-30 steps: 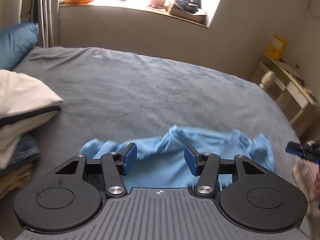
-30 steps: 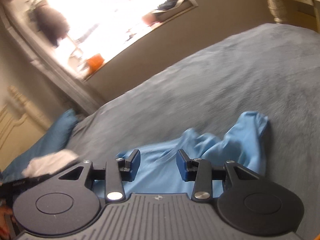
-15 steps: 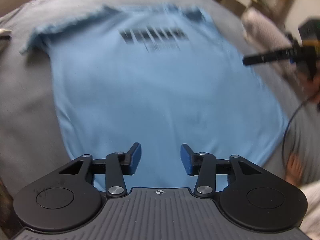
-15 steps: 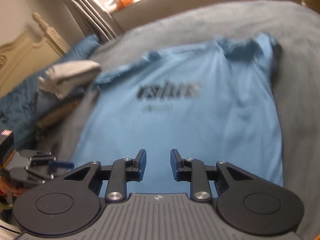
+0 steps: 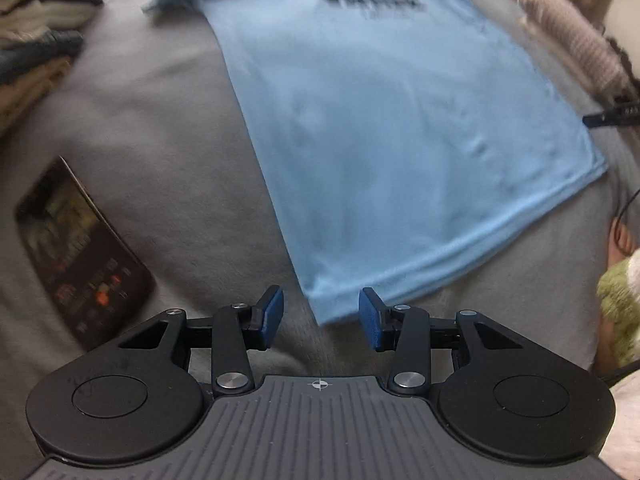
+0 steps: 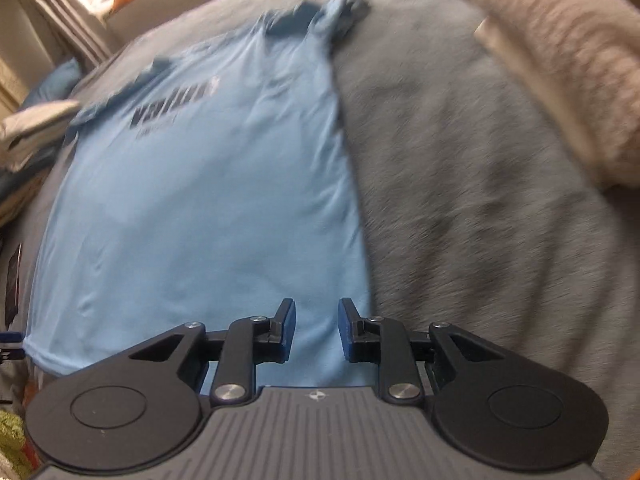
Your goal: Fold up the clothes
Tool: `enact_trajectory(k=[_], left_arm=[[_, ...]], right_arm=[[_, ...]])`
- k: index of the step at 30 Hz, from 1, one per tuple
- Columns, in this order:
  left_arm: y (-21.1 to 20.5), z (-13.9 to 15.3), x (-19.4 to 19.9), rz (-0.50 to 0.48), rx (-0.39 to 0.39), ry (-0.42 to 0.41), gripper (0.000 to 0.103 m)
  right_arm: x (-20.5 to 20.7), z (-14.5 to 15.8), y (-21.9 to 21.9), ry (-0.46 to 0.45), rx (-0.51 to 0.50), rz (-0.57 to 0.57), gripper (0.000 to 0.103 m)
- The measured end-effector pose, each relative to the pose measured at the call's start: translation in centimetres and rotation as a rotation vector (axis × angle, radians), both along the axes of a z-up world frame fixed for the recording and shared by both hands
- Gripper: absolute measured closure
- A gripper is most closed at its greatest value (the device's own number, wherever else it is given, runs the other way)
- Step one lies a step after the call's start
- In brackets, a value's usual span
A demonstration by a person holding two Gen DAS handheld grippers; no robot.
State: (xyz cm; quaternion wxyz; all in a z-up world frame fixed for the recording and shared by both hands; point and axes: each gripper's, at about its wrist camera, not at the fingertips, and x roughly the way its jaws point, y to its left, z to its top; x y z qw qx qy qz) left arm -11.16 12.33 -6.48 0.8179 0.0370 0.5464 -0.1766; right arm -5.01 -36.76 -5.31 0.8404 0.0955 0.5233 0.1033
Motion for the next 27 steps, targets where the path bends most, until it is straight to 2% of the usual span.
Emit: enact_trajectory(k=[4, 7, 10, 11, 12, 16, 20, 24, 27], left_arm=[[-0.9, 1.6, 1.2, 0.012, -0.067, -0.078, 0.061], [-2.5, 0.2, 1.8, -0.001, -0.061, -0.042, 0.061], [-3.9, -1.6, 2.3, -0.012, -0.038, 0.004, 0.061], [-3.6, -2.1, 2.1, -0.003, -0.027, 0.033, 0.061], [-3.4, -2.4, 1.8, 0.007, -0.019, 0.054, 0.061], [-2.3, -1.0, 1.7, 0.046, -0.040, 0.045, 0.060], [-1.5, 1.6, 5.2, 0.128, -0.060, -0.052, 0.059], [-0.3, 3.3, 10.0, 0.304, -0.081, -0.190, 0.056], [0.3, 3.9, 13.1, 0.415, -0.062, -0.307, 0.055]], right_arm=[[-0.1, 1.0, 0.4, -0.052, 0.034, 0.021, 0.078], [0.1, -0.1, 1.7, -0.041, 0.045, 0.085, 0.078], [-0.5, -1.7, 2.0, -0.013, -0.026, 0.136, 0.079], [-1.1, -1.9, 1.2, -0.005, -0.031, 0.134, 0.085], [-1.7, -2.1, 0.4, 0.002, -0.036, 0.132, 0.086], [-3.0, -0.9, -2.6, 0.032, -0.038, 0.067, 0.085], [-1.1, 2.3, -2.4, -0.047, 0.000, 0.060, 0.085], [3.8, 5.9, 2.1, -0.160, 0.123, 0.145, 0.085], [7.7, 7.2, 7.8, -0.187, 0.178, 0.234, 0.084]])
